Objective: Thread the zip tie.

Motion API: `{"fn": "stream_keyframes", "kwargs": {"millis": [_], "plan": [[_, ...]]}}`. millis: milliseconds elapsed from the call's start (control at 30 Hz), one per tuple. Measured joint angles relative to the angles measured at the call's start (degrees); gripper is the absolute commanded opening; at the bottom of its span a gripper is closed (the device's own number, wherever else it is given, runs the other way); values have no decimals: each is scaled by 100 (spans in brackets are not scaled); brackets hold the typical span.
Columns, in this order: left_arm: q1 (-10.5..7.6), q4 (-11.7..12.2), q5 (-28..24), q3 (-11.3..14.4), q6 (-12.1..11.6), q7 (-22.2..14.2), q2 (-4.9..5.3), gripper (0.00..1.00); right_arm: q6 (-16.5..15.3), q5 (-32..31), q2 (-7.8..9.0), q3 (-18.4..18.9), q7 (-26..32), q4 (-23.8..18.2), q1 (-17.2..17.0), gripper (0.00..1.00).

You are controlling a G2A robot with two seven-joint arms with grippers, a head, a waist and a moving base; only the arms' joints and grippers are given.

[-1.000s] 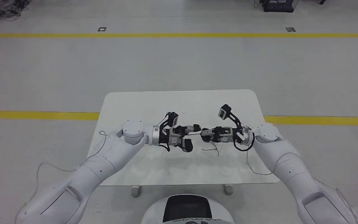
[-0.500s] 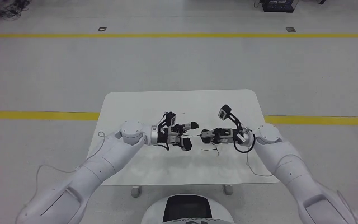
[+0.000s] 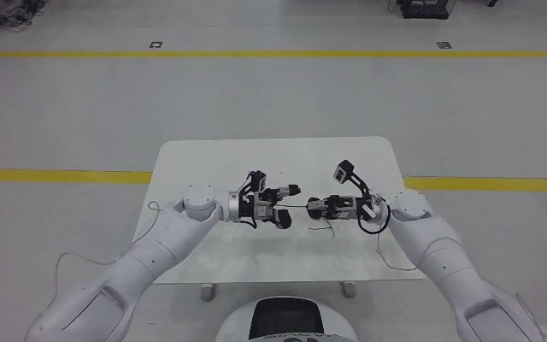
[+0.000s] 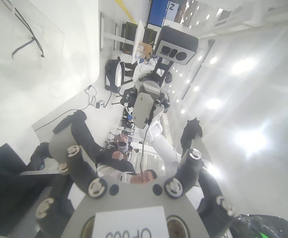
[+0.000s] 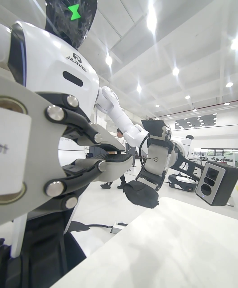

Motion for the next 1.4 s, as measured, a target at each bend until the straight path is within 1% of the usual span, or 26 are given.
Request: {"fn": "stream_keyframes", "kwargs": {"millis": [233, 433, 800, 1067, 1400], "plan": [[19, -16, 10, -50, 8, -25, 2, 100, 26, -19, -8, 20, 11, -10, -4, 0], [41, -25, -14, -80, -11, -50, -6, 100, 86, -62, -39, -38, 8, 34, 41, 0], [65, -8, -44, -123, -38, -100, -26, 100, 60, -72, -85, -75, -12, 131, 80, 0], [93, 31, -76, -168, -42, -103, -33, 100, 22, -107, -83, -33, -5, 82, 38, 0], [106, 88, -111, -226, -51, -125, -43, 100, 50, -133, -84, 8, -2, 41, 12, 0]]}}
